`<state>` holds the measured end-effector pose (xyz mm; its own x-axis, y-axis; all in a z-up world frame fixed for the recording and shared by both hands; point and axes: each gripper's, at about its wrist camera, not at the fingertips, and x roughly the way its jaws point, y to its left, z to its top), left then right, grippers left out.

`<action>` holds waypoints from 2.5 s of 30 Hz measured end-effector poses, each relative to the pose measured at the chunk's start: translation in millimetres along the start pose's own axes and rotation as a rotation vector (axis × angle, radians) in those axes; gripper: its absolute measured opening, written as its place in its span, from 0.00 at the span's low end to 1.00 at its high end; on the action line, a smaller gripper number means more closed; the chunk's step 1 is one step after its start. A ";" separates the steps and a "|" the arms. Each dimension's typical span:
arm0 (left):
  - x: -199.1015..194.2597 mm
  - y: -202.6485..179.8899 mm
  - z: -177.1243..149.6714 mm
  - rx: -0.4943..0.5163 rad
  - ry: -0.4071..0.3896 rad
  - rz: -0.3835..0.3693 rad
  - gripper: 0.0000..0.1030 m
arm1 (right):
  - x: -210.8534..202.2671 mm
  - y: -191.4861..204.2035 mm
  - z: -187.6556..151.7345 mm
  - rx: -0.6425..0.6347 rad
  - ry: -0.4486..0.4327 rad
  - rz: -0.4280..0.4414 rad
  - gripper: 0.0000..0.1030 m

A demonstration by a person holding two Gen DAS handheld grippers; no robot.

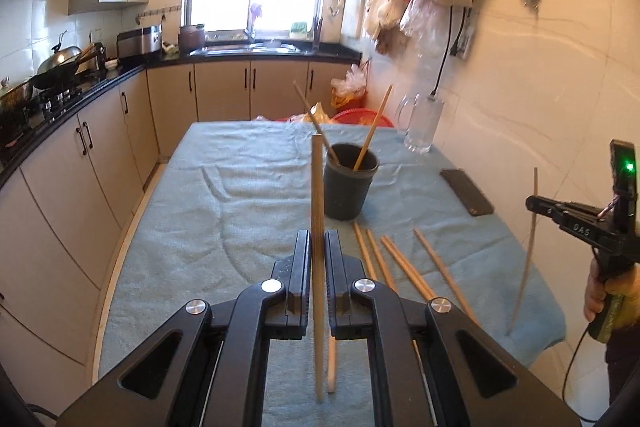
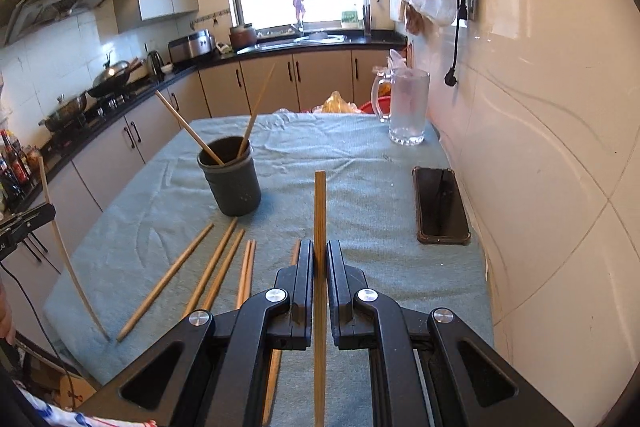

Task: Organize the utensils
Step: 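Lift both held chopsticks and carry them above the black holder cup, then open the left tool while the right tool opens, releasing chopsticks into the cup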

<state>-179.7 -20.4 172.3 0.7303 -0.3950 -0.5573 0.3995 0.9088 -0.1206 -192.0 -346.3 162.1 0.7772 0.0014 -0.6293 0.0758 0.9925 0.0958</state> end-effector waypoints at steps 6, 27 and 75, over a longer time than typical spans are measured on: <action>-20.5 -4.1 16.0 -0.019 -0.077 -0.024 0.06 | -17.9 -1.9 12.1 0.017 -0.061 0.018 0.06; 53.6 -25.6 148.6 -0.105 -0.224 -0.037 0.06 | 6.1 32.7 137.9 0.064 -0.259 0.153 0.06; 75.9 24.0 65.1 -0.157 -0.063 0.111 0.68 | 111.1 0.4 57.1 0.164 0.051 0.086 0.52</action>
<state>-78.6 -37.3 180.6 0.8002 -0.2943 -0.5226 0.2266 0.9551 -0.1910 -69.9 -352.7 136.2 0.7526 0.0956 -0.6515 0.1146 0.9553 0.2725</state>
